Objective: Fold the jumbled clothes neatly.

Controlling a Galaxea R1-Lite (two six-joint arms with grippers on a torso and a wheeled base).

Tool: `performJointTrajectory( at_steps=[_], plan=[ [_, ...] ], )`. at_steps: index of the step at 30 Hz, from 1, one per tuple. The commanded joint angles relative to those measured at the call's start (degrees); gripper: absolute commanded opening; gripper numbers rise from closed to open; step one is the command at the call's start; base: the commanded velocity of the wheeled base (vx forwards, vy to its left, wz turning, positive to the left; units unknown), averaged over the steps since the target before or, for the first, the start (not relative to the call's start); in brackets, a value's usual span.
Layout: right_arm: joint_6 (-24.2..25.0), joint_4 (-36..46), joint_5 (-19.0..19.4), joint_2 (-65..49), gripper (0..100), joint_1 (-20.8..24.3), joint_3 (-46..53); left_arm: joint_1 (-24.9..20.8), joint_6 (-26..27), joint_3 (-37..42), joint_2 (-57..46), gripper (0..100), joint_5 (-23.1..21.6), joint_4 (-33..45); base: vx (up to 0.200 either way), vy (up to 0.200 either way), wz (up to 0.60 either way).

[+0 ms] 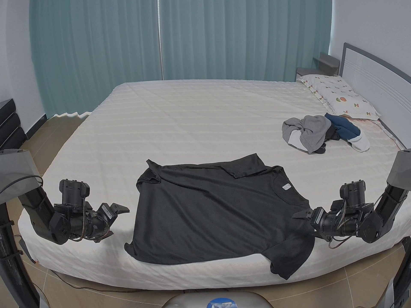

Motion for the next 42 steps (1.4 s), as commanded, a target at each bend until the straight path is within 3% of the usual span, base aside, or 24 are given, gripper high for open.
performJointTrajectory(
  at_steps=[1, 4, 20, 26, 27, 42],
  plan=[
    [-2.6, 0.1, 0.1, 0.1, 100, -1.3, 1.0, -2.5, 5.8, 4.3, 0.5, 100, 0.3, -0.1, 0.000, 0.000, 0.00],
    [-4.0, 0.4, 0.1, 0.3, 100, -2.5, 1.3, -4.1, 9.3, 6.4, 0.4, 100, 0.8, -0.1, 0.000, 0.000, 0.00],
    [-5.5, 0.2, 0.2, 1.4, 100, -2.5, 1.7, -10.2, 9.2, 4.8, 4.9, 100, 7.0, -0.2, 0.000, 0.000, 0.00],
    [-5.6, 0.1, 0.1, 2.0, 100, -2.7, 1.6, -14.2, 9.3, 4.0, 7.0, 100, 12.7, -1.0, 0.000, 0.000, 0.00],
    [-5.6, 0.1, 0.1, 2.0, 100, -2.7, 1.7, -14.3, 9.3, 3.9, 7.2, 0, 13.1, -1.1, 0.000, 0.000, 0.00],
    [-8.3, -2.0, -2.4, 8.1, 100, -2.8, -0.3, -12.7, 10.0, 6.2, 7.3, 0, 19.5, -3.2, 0.000, 0.000, 0.00]
  ],
)
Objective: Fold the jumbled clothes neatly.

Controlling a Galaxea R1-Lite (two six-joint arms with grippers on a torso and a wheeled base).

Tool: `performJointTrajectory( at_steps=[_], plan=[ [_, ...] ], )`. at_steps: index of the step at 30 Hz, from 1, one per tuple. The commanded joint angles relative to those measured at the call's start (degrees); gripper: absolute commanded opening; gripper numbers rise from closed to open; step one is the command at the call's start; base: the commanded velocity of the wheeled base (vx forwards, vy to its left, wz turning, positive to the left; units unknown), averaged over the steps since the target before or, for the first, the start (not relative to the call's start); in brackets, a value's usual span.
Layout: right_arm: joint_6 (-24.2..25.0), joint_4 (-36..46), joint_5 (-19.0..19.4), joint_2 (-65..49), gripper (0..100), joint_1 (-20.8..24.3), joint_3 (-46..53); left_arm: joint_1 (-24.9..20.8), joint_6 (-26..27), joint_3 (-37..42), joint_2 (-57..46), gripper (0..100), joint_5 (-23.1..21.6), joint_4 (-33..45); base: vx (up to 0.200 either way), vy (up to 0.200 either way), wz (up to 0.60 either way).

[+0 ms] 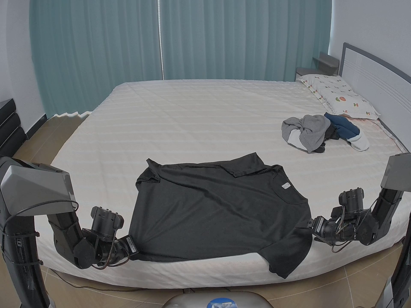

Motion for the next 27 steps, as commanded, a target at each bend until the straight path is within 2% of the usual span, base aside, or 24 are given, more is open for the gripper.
performJointTrajectory(
  at_steps=[1, 10, 14, 15, 19, 27],
  plan=[
    [0.0, -1.8, -0.3, 3.6, 100, 0.1, -1.3, 1.0, 0.4, 0.5, -1.0, 0, 0.6, 0.3, 0.000, 0.000, 0.00],
    [0.2, -6.0, -0.4, 6.9, 100, 1.0, -3.0, 1.3, 0.4, 0.5, -0.7, 0, 0.6, -0.2, 0.000, 0.000, 0.00],
    [0.3, -8.0, -2.5, 9.2, 100, 1.3, -4.4, 1.7, 0.4, 0.4, -0.7, 0, 0.6, -0.2, 0.000, 0.000, 0.00],
    [0.3, -8.4, -3.1, 9.5, 0, 1.3, -4.6, 1.7, 0.4, 0.4, -0.7, 0, 0.6, -0.2, 0.000, 0.000, 0.00],
    [0.7, -10.7, -5.8, 9.3, 0, 1.4, -5.8, 2.7, 0.4, 0.0, -1.4, 0, 0.5, -0.3, 0.000, 0.000, 0.00],
    [0.4, -10.9, -7.6, 9.2, 0, 1.4, -13.9, 3.8, 0.2, -1.0, -0.9, 0, 0.4, -0.5, 0.000, 0.000, 0.00]
  ],
)
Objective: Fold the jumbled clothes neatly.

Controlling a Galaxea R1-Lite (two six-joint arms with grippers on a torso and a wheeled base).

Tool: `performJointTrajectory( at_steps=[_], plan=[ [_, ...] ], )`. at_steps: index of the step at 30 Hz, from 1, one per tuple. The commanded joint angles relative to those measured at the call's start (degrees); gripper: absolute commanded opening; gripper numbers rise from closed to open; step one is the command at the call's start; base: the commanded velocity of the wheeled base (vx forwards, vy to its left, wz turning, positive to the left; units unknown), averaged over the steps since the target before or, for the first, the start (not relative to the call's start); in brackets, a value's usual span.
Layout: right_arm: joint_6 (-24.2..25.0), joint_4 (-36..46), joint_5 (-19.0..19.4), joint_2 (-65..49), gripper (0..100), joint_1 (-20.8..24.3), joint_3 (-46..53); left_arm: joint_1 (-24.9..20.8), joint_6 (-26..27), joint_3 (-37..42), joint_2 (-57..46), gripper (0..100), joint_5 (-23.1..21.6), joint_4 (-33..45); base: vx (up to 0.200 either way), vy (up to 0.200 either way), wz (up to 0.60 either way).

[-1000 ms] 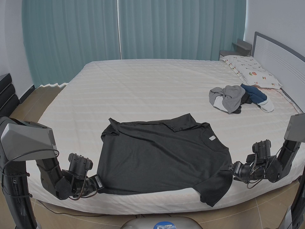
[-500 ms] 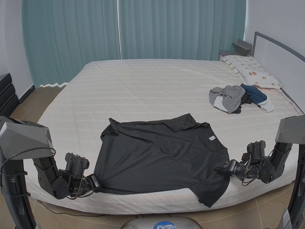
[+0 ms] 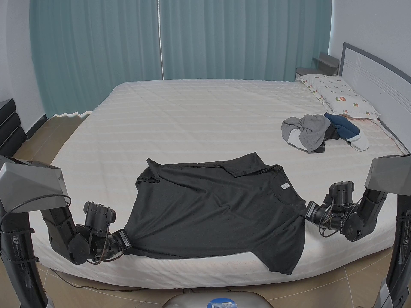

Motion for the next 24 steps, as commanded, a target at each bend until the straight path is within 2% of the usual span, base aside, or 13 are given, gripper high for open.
performJointTrajectory(
  at_steps=[1, 6, 11, 17, 18, 24],
  plan=[
    [-0.2, 0.5, -0.4, 0.8, 0, 0.0, -6.0, 0.5, -0.2, -0.7, 0.3, 0, -0.1, -0.1, 0.000, 0.000, 0.00],
    [-0.3, 1.4, -0.5, 3.4, 0, 0.7, -11.5, 0.5, -0.5, -1.0, 0.4, 0, -0.4, -0.1, 0.000, 0.000, 0.00],
    [-0.6, 6.3, -1.4, 6.6, 0, 2.2, -17.1, 0.5, -0.6, -1.0, 0.7, 0, -0.6, -0.1, 0.000, 0.000, 0.00],
    [-2.5, 5.3, -3.2, 10.2, 0, 2.8, -18.7, 0.4, -0.6, -1.0, 1.2, 0, -0.8, -0.1, 0.000, 0.000, 0.00],
    [-3.2, 4.5, -3.2, 10.0, 100, 2.8, -18.0, 0.4, -0.6, -1.1, 1.4, 0, -0.8, -0.1, 0.000, 0.000, 0.00],
    [-4.3, 4.4, -2.4, 4.9, 100, 0.4, -14.7, 0.3, -0.6, -1.0, 1.9, 0, -0.8, -0.7, 0.000, 0.000, 0.00]
  ],
)
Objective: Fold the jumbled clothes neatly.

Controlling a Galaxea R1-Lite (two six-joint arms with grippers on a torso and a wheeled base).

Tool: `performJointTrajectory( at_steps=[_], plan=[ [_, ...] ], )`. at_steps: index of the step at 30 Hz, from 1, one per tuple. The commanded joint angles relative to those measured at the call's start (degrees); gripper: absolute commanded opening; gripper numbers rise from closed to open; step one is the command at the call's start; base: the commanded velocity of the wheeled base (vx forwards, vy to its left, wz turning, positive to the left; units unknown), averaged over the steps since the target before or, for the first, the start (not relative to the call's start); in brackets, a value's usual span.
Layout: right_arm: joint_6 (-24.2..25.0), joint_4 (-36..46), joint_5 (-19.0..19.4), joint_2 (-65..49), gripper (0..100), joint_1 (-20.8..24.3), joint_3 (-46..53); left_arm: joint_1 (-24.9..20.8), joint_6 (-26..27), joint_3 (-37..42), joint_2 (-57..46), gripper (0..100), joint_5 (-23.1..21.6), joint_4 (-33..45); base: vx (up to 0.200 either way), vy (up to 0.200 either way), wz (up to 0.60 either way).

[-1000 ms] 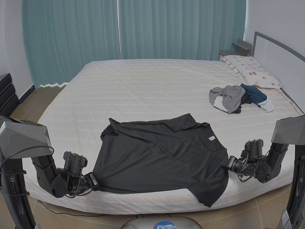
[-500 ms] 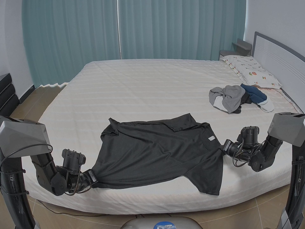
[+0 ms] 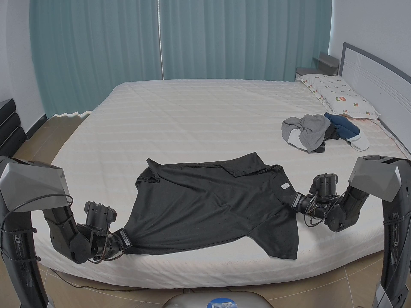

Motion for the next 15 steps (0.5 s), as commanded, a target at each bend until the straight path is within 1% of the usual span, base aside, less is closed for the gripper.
performJointTrajectory(
  at_steps=[1, 4, 6, 9, 11, 15],
  plan=[
    [-0.5, -0.2, 0.5, -3.8, 100, -2.0, 2.3, -0.1, -0.1, 0.1, 0.7, 0, 0.0, -0.9, 0.000, 0.000, 0.00],
    [-0.6, -0.3, 0.7, -7.0, 100, -3.3, 4.3, -0.1, 0.0, 0.4, 0.8, 0, 0.0, -1.5, 0.000, 0.000, 0.00],
    [-0.6, -0.3, 1.8, -8.3, 100, -3.7, 5.6, -0.1, 0.0, 0.5, 0.9, 0, 0.0, -1.5, 0.000, 0.000, 0.00],
    [-0.7, -0.1, 6.7, -11.3, 100, -3.8, 11.0, -0.1, -0.1, 0.5, 1.1, 0, 0.0, -1.5, 0.000, 0.000, 0.00],
    [-1.7, -0.4, 9.4, -12.4, 100, -3.5, 14.4, -0.1, 0.0, 0.5, 1.1, 0, 0.0, -1.5, 0.000, 0.000, 0.00],
    [-4.0, -0.6, 11.2, -12.6, 100, -2.9, 19.1, -0.1, 0.0, 0.6, 1.1, 0, 0.0, -1.5, 0.000, 0.000, 0.00]
  ],
)
